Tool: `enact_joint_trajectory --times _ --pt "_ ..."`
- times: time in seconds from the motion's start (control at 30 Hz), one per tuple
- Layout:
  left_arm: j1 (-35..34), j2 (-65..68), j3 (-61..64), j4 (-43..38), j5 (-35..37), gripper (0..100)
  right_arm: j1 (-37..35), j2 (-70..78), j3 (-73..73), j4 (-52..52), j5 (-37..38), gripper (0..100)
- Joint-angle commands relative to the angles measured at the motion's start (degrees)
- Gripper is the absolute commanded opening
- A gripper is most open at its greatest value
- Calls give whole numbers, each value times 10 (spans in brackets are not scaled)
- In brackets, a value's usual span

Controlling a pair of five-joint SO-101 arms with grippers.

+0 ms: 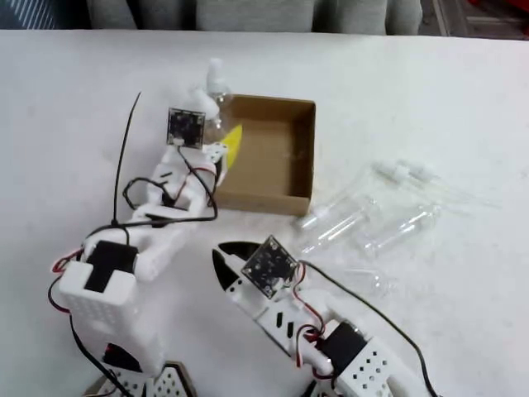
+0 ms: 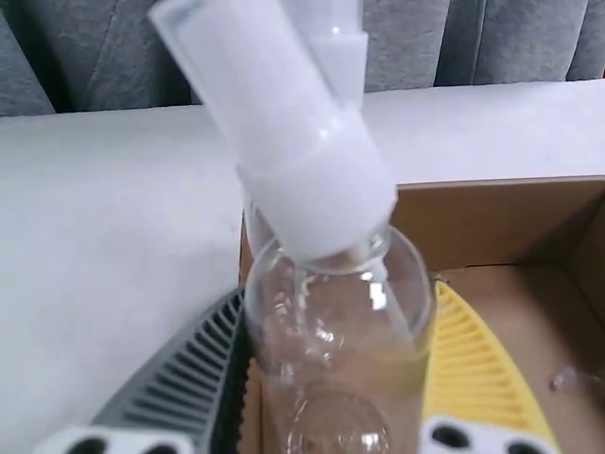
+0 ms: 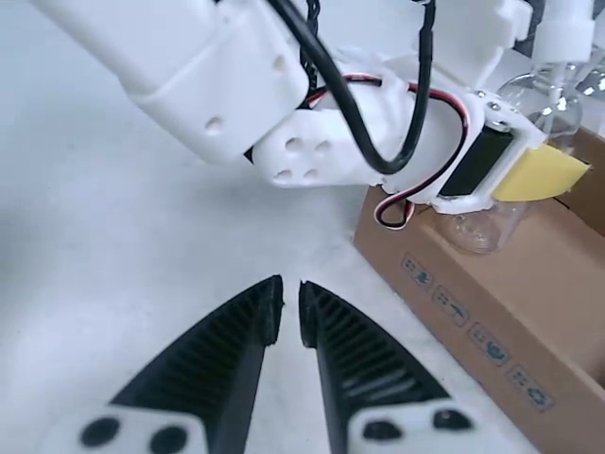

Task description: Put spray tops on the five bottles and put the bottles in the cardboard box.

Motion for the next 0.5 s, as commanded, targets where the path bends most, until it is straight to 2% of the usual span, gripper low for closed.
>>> enact_joint_trajectory --times 0.0,0.1,0.3,0.47 --pt "-7 -9 3 -14 -3 250 7 -7 -32 3 6 15" --pt "-7 -9 3 -14 -4 260 7 -7 -32 3 6 15" --pt "-5 -9 14 -11 -4 380 7 -7 -32 3 6 15" --pt "-6 -10 15 -11 -4 381 7 -7 -32 3 6 15"
